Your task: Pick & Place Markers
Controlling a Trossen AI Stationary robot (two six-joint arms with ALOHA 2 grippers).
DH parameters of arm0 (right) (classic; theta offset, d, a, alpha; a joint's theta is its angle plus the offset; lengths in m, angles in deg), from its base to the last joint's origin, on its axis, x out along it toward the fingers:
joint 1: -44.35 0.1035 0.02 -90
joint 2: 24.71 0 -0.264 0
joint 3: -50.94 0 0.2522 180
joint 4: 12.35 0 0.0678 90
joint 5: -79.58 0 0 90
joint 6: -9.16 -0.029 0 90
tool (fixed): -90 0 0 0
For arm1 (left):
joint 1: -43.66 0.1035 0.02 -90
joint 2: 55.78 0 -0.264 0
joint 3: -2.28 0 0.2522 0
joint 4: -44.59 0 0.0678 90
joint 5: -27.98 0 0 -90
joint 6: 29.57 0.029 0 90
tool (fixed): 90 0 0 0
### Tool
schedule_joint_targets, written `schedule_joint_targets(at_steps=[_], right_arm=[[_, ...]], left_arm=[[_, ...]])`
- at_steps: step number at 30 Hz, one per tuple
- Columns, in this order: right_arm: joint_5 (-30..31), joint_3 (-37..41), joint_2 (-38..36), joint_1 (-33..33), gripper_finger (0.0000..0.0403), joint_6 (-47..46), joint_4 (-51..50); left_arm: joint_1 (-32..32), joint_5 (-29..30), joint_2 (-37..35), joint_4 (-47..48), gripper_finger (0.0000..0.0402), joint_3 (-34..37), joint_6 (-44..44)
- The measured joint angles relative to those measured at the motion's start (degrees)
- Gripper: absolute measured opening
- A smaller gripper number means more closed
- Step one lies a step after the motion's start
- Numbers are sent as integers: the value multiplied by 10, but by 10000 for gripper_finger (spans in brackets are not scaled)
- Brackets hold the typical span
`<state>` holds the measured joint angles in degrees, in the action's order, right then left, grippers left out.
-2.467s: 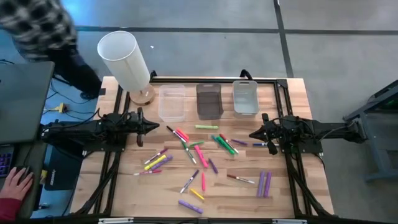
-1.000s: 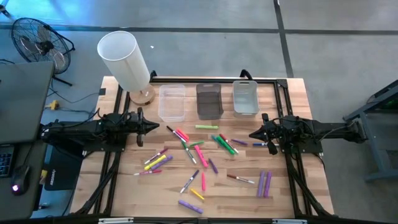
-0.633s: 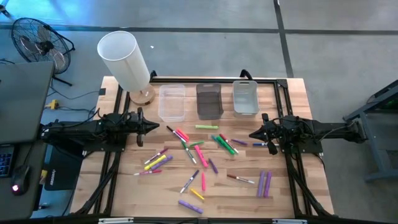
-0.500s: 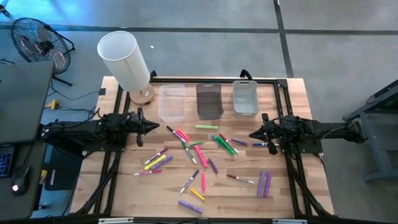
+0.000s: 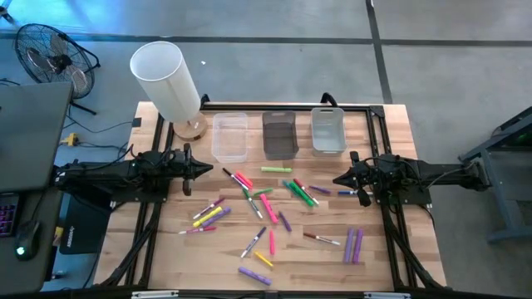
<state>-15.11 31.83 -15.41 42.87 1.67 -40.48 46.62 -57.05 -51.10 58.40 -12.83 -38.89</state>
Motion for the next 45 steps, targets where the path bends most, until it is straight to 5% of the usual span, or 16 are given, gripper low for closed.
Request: schedule_joint_targets(at_steps=[29, 33, 38, 45], right_arm=[[0, 0, 0, 0, 2, 0, 0], [0, 0, 0, 0, 2, 0, 0], [0, 0, 0, 0, 2, 0, 0], [0, 0, 0, 0, 2, 0, 1]], left_arm=[[-1, -7, 12, 12, 1, -28, -46], [-23, 1, 85, 2, 1, -79, -75], [-82, 90, 223, 12, 1, -154, -62], [-153, 173, 422, 211, 1, -325, -112]])
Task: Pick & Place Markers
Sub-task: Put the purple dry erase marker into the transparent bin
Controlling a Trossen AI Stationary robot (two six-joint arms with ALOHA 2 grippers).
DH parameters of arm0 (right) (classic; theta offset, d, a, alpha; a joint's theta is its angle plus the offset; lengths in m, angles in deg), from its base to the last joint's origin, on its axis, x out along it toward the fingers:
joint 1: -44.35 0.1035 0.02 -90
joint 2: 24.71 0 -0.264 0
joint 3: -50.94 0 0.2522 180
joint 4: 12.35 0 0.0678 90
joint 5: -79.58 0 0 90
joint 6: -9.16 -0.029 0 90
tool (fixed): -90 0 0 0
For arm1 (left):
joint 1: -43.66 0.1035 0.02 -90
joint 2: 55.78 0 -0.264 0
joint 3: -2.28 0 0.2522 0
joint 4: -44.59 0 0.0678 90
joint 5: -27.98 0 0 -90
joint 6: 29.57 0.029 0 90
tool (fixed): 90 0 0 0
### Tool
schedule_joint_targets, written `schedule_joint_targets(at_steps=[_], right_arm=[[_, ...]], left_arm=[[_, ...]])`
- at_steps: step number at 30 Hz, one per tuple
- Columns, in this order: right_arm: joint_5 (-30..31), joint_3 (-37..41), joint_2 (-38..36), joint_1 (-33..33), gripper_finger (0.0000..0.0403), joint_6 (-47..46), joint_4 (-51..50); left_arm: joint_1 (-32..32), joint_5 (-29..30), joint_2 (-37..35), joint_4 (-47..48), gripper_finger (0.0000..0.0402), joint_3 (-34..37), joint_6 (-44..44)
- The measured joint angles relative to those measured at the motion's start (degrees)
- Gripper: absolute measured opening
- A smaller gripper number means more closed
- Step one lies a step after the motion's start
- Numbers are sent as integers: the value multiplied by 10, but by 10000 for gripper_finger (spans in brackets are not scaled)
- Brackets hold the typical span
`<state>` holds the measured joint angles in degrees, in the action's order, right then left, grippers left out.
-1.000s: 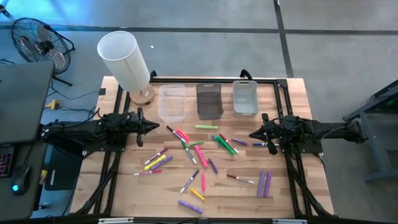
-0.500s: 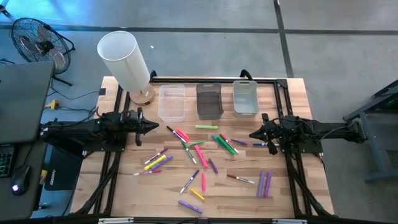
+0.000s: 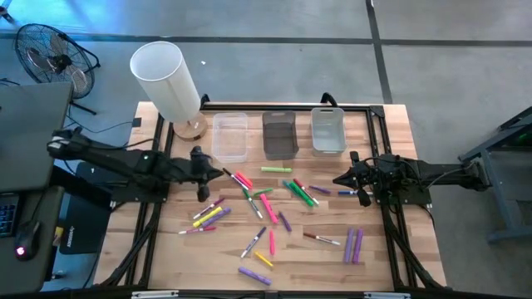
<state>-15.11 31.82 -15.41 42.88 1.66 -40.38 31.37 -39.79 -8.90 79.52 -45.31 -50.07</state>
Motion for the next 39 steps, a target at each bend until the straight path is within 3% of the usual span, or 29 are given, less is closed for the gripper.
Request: schedule_joint_targets(at_steps=[5, 9, 13, 22, 29, 39], right_arm=[[0, 0, 0, 0, 2, 0, 3], [0, 0, 0, 0, 3, 0, 3], [0, 0, 0, 0, 2, 0, 3], [0, 0, 1, 0, 2, 0, 4], [0, 0, 1, 0, 2, 0, 4], [0, 0, 8, 0, 2, 0, 4]], left_arm=[[-14, -40, 102, 188, 1, -94, -138], [-13, -100, 158, 280, 1, -104, -285], [-13, -156, 202, 281, 1, -87, -352], [-12, -211, 302, 189, 1, -85, -364], [-12, -204, 362, 136, 1, -86, -371], [-13, -184, 375, 124, 1, -87, -364]])
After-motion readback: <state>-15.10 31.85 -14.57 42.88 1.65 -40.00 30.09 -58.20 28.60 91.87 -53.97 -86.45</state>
